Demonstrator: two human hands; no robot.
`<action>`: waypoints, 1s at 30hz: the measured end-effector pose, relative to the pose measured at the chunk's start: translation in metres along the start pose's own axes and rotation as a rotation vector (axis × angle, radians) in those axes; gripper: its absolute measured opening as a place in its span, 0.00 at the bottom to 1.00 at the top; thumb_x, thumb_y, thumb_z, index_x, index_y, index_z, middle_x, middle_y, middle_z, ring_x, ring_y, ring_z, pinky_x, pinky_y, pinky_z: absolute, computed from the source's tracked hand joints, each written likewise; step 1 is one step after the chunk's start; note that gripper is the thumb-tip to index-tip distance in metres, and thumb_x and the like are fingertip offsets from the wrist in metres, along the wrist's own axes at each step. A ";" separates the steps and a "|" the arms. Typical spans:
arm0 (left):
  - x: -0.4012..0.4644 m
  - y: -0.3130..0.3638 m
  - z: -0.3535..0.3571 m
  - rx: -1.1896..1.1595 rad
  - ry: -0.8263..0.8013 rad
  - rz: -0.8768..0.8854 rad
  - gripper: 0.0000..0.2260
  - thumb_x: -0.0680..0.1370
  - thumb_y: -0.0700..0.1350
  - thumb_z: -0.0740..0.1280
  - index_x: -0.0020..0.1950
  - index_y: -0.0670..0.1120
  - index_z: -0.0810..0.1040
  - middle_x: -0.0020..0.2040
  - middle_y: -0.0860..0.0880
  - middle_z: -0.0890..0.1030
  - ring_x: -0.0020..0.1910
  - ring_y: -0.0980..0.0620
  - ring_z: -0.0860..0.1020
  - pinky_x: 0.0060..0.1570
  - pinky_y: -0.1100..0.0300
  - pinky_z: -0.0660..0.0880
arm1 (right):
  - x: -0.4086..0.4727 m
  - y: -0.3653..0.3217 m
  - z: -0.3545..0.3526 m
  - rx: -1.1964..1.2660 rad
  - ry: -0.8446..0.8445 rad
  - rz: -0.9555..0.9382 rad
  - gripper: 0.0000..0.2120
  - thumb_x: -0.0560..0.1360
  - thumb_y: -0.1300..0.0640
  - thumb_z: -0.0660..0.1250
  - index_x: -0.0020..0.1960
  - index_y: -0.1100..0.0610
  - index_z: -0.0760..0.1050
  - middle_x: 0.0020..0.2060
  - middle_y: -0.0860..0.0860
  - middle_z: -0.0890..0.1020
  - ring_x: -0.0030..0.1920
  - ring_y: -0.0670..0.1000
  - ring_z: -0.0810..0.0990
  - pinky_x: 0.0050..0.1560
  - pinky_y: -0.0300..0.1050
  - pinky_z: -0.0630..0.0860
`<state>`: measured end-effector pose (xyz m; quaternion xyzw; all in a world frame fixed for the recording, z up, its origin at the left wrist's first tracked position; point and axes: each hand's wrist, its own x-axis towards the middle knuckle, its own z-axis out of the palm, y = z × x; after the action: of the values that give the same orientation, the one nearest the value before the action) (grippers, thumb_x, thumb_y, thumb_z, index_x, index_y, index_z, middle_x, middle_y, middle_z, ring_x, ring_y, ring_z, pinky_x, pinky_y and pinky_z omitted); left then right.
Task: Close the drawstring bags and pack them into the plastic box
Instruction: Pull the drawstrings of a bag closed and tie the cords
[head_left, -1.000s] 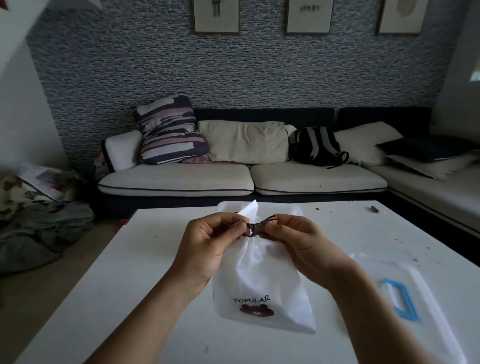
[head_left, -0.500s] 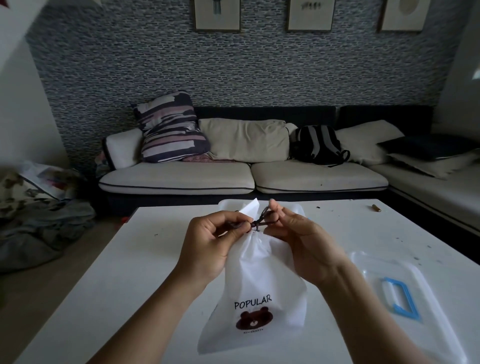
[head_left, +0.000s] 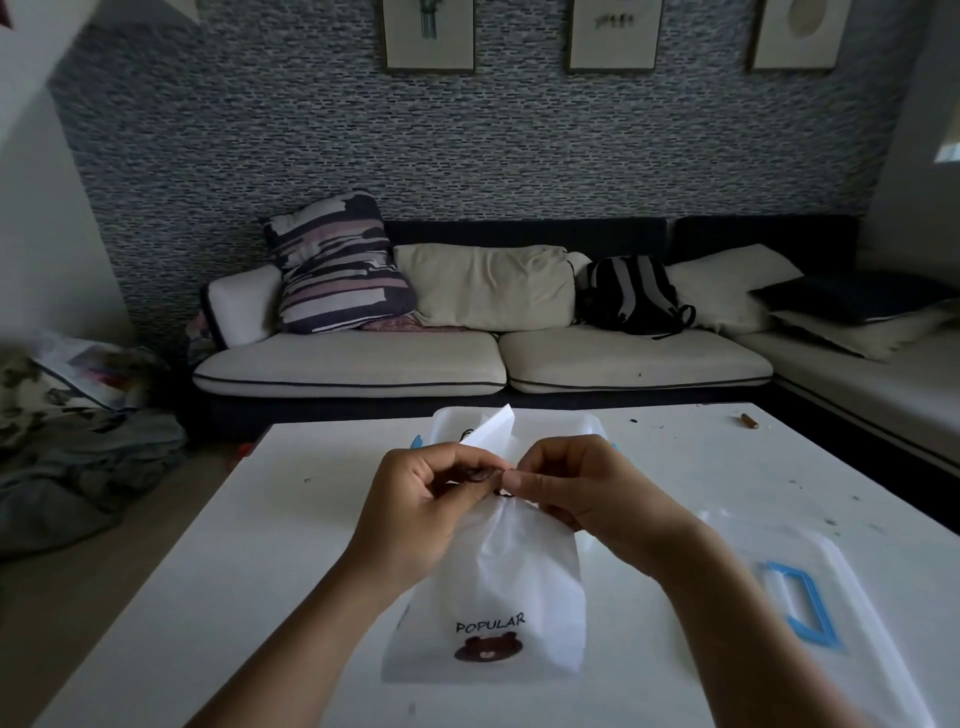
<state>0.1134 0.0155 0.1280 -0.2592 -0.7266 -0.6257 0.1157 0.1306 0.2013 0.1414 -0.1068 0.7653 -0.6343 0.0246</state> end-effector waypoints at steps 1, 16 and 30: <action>0.000 0.001 0.001 -0.018 0.007 -0.025 0.10 0.75 0.33 0.72 0.43 0.49 0.87 0.40 0.49 0.87 0.43 0.53 0.85 0.45 0.67 0.78 | 0.000 0.000 0.000 -0.041 0.036 -0.036 0.10 0.70 0.52 0.77 0.38 0.58 0.81 0.28 0.49 0.74 0.29 0.46 0.68 0.29 0.35 0.65; 0.004 -0.005 -0.006 -0.214 -0.053 -0.312 0.07 0.76 0.34 0.70 0.52 0.41 0.84 0.43 0.40 0.86 0.42 0.49 0.84 0.48 0.62 0.80 | -0.002 0.000 0.007 -0.665 0.036 -0.265 0.10 0.80 0.57 0.65 0.43 0.61 0.79 0.32 0.55 0.77 0.32 0.45 0.67 0.33 0.39 0.64; 0.010 -0.015 -0.013 -0.365 -0.045 -0.349 0.13 0.62 0.45 0.76 0.44 0.40 0.87 0.45 0.39 0.85 0.48 0.41 0.83 0.52 0.52 0.78 | 0.003 0.006 0.014 -0.032 -0.012 -0.161 0.13 0.83 0.63 0.59 0.46 0.73 0.72 0.32 0.55 0.64 0.31 0.48 0.61 0.32 0.40 0.59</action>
<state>0.0955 0.0039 0.1227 -0.1602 -0.6378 -0.7510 -0.0589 0.1291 0.1886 0.1334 -0.1721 0.7641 -0.6213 -0.0233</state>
